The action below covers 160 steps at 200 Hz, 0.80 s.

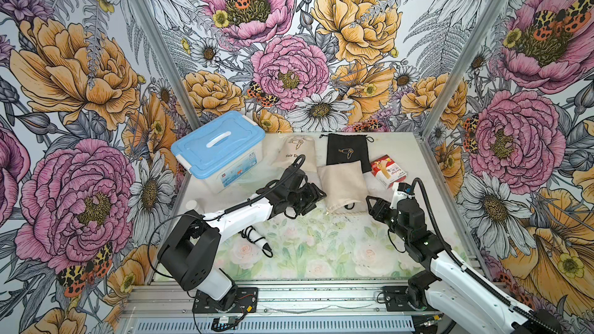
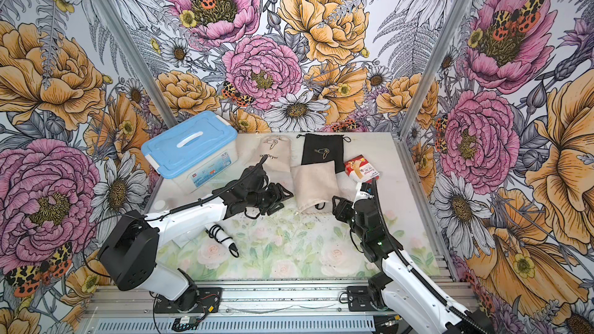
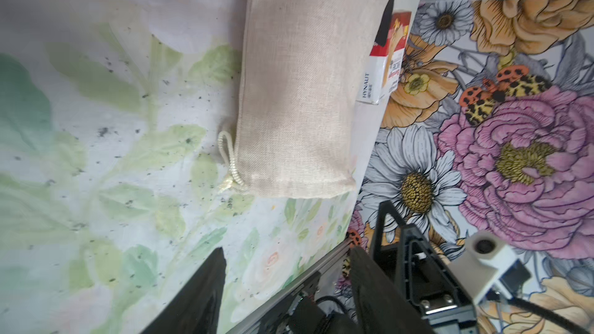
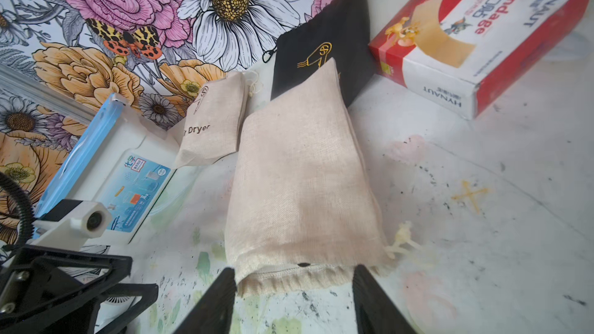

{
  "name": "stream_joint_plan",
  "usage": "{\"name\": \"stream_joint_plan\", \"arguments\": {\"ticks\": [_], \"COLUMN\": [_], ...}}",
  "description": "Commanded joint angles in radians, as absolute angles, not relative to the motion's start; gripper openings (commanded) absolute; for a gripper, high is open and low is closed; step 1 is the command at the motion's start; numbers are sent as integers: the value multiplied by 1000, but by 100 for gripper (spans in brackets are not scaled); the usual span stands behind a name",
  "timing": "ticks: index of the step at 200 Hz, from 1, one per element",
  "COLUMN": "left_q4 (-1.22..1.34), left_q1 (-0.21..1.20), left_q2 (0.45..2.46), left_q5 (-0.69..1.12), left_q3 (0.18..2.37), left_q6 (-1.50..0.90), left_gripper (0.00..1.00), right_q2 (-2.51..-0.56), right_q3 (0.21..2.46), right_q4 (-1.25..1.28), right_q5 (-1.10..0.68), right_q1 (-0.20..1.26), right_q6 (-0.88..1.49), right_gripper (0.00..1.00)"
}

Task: Pack away hair dryers
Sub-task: Pull the drawstrings on both sides of the drawstring bag.

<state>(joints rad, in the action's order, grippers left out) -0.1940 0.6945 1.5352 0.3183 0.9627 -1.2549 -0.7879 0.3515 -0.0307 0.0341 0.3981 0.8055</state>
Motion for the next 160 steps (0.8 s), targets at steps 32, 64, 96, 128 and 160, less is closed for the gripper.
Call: {"name": "stream_joint_plan", "arguments": {"ticks": [32,64,96,128,160], "left_q4": [-41,-83,-70,-25,-8], "left_q1": [756,788,799,817,824], "left_q2": [1599,1620,1656,1721,1766], "left_q5": [138,77,70,91,84], "left_q3": [931,918,901,908,911], "left_q6": [-1738,-1845,-1899,-1958,-1984], "left_gripper": [49,45,45,45,45], "right_q2": [-776,-796,-847,-859,-868], "right_q3": [376,399,420,436,443], "right_q4": [-47,-69,-66,-66,-66], "right_q5": [78,40,-41,-66,-85], "right_q1": [377,335,267,238,226], "right_q6": [847,865,876,870,865], "right_gripper": [58,57,57,58,58]}}
